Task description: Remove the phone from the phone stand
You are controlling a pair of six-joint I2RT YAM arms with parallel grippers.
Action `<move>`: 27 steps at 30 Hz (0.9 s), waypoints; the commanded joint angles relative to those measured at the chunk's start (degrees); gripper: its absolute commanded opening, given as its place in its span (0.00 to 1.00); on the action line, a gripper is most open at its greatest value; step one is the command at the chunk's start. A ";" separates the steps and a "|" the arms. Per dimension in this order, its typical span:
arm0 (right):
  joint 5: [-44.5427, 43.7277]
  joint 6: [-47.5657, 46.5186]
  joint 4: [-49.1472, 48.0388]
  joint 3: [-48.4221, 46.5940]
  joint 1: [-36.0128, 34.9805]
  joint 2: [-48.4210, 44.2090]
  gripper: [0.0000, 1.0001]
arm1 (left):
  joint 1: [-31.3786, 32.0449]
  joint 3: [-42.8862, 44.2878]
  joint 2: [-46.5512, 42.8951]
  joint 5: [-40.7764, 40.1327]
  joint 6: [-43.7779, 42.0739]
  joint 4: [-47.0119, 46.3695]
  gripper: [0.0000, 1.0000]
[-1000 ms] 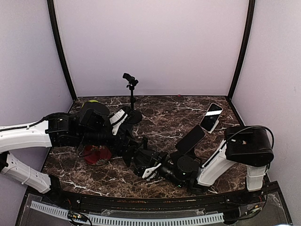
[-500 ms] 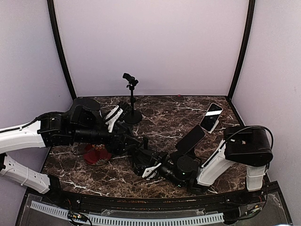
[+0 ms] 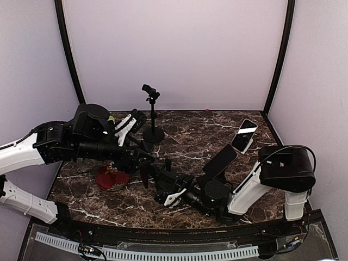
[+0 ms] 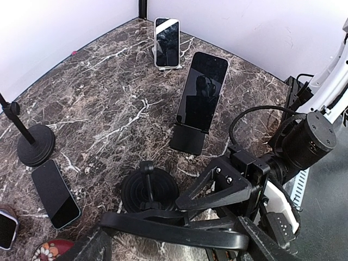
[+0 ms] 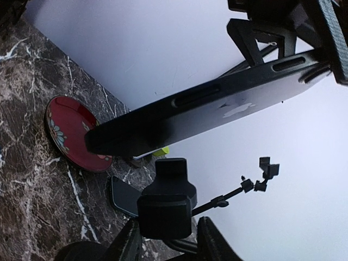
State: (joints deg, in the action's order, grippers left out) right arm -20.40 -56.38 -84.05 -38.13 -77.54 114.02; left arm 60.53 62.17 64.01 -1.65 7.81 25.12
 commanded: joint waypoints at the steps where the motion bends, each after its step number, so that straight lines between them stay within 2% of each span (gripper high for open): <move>1: -0.52 -1.41 -6.18 -0.97 -0.57 -0.52 0.41 | -0.15 4.80 -2.94 -1.59 -1.35 2.15 0.45; 4: -0.78 -1.51 -6.20 -0.94 -0.78 -0.70 0.49 | -0.16 6.55 -2.92 -2.31 -1.94 3.32 0.44; 10: -1.26 -1.49 -5.79 -0.62 -1.12 -1.09 0.53 | -0.24 9.33 -2.55 -4.51 -2.84 4.55 0.44; 15: -1.63 -1.80 -4.91 -0.35 -1.68 -1.21 0.63 | -0.33 11.18 -1.81 -6.26 -3.04 4.58 0.45; 18: -1.81 -2.16 -4.04 -0.39 -1.91 -1.21 0.61 | -0.63 12.21 -1.30 -7.86 -2.93 4.63 0.44; 27: -3.76 -5.75 0.23 -3.20 -1.92 -0.73 0.48 | -3.14 12.24 -1.27 -8.59 -1.32 4.33 0.45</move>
State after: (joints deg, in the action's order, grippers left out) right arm -22.35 -60.42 -84.07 -39.70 -78.87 113.99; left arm 58.54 73.14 63.88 -9.19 5.61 31.05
